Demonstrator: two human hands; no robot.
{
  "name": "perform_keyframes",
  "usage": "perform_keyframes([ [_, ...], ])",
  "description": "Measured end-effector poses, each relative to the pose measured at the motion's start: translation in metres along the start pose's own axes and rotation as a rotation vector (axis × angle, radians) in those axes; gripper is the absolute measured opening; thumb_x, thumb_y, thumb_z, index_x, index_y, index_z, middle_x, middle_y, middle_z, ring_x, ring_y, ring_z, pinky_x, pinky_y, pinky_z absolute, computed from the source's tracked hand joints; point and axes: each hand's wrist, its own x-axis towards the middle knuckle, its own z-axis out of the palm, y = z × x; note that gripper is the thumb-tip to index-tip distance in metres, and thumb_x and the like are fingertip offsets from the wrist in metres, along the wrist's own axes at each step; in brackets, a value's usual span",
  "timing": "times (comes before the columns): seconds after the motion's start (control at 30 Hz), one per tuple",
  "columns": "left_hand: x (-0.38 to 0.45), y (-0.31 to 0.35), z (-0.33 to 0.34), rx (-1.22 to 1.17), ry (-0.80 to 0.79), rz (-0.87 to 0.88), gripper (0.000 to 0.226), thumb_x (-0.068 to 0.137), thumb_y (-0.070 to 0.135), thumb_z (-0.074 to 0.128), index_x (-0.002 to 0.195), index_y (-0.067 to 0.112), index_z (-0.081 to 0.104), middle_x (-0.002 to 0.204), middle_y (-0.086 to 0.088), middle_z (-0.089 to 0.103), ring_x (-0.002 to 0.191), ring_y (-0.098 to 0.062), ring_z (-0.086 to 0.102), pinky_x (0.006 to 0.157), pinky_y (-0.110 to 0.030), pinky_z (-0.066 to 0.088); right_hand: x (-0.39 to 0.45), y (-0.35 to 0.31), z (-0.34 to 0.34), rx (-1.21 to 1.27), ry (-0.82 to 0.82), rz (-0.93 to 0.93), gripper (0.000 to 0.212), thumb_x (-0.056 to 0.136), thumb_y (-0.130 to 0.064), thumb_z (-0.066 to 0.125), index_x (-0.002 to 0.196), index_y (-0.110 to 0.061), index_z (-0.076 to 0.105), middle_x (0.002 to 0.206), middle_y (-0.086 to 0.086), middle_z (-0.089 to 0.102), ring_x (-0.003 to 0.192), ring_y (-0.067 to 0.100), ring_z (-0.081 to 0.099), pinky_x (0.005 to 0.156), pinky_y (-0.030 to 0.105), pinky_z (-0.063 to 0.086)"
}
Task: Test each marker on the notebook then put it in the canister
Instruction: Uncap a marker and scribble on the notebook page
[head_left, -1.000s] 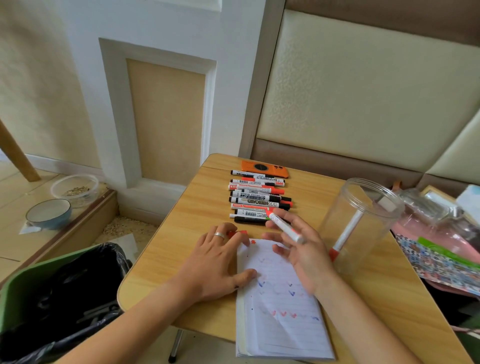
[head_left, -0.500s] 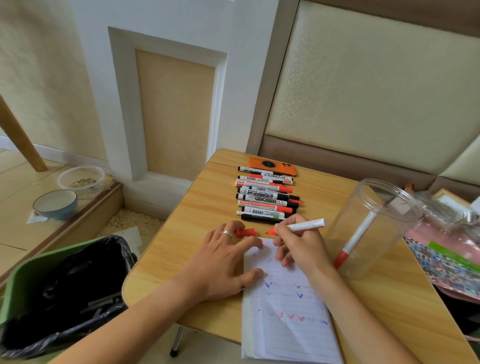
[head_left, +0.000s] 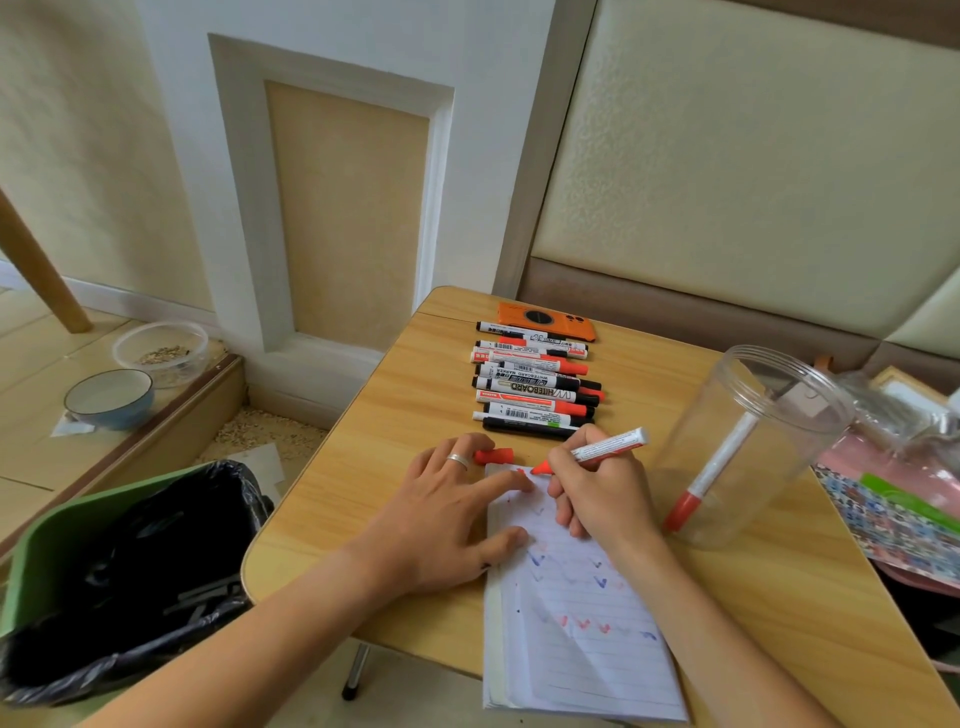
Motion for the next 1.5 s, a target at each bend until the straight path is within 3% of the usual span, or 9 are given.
perform_keyframes([
  [1.5,0.0004,-0.0012,0.0012,-0.004,-0.004,-0.001,0.049,0.094,0.072,0.036,0.138,0.053,0.037,0.148,0.007,0.026,0.138,-0.014,0.024,0.117,-0.038,0.022,-0.0013,-0.0006,-0.0014,-0.029,0.028,0.029,0.013,0.093,-0.014,0.064,0.083,-0.007,0.057,0.059,0.011,0.067,0.039,0.018,0.055,0.038,0.026,0.040],
])
